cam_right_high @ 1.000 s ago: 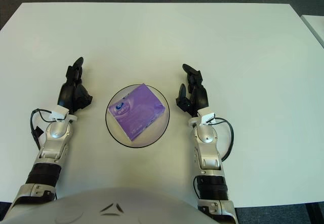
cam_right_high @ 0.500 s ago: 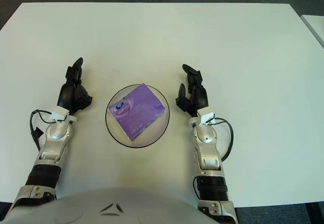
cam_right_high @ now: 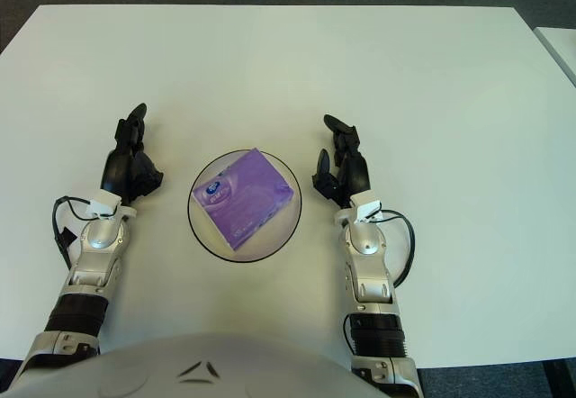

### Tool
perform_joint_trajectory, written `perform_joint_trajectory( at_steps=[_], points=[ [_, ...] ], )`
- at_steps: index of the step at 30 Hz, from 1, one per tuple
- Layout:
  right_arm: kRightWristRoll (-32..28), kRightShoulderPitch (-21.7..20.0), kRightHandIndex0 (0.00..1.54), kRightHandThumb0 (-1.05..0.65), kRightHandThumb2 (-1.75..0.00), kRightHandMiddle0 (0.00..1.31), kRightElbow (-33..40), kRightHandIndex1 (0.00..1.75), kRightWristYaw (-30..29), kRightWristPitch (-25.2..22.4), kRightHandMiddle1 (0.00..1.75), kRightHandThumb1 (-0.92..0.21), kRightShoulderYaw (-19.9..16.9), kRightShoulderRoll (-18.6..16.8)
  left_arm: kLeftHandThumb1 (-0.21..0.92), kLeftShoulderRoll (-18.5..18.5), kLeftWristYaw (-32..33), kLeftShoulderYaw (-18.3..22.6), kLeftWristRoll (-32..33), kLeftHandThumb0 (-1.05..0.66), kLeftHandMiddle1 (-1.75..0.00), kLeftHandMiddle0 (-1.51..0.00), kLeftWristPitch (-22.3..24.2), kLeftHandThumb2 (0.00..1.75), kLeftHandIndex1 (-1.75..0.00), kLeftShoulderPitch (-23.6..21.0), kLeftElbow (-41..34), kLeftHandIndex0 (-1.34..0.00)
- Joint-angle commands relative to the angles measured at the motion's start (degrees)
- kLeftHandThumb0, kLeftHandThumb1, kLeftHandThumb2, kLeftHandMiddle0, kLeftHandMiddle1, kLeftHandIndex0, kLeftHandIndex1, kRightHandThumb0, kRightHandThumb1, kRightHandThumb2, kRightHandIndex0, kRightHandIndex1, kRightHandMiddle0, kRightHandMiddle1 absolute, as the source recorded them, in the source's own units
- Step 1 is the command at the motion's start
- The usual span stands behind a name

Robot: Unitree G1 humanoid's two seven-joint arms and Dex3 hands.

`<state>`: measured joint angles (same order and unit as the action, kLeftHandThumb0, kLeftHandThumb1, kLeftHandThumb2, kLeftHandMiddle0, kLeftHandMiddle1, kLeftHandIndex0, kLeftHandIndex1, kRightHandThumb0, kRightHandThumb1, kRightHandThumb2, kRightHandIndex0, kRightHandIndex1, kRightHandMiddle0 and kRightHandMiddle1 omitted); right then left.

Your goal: Put the tissue paper into the plate.

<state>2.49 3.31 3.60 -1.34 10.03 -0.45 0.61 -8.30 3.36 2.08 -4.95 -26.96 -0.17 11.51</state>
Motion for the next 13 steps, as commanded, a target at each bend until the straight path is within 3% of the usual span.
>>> perform_joint_trajectory(
  at_steps=[1,13],
  points=[
    [0.0,2.3,0.27,-0.57,-0.87,0.00,-2.5,0.07,0.0,-2.2,0.72,-0.92,0.0,-0.1,0.92,1.5,-0.9,-1.4,-0.3,-0.84,-0.01,-0.11,1.0,1.21,-0.49,5.3,5.4,0.00],
    [-0.5,1.8,0.28,-0.56,-0.90,0.00,-3.5,0.07,0.1,-1.8,0.73,-0.92,-0.2,-0.2,0.92,1.0,1.3,-1.1,-2.9,-0.89,0.00,-0.09,0.8,1.21,-0.49,6.1,5.5,0.00]
  ],
)
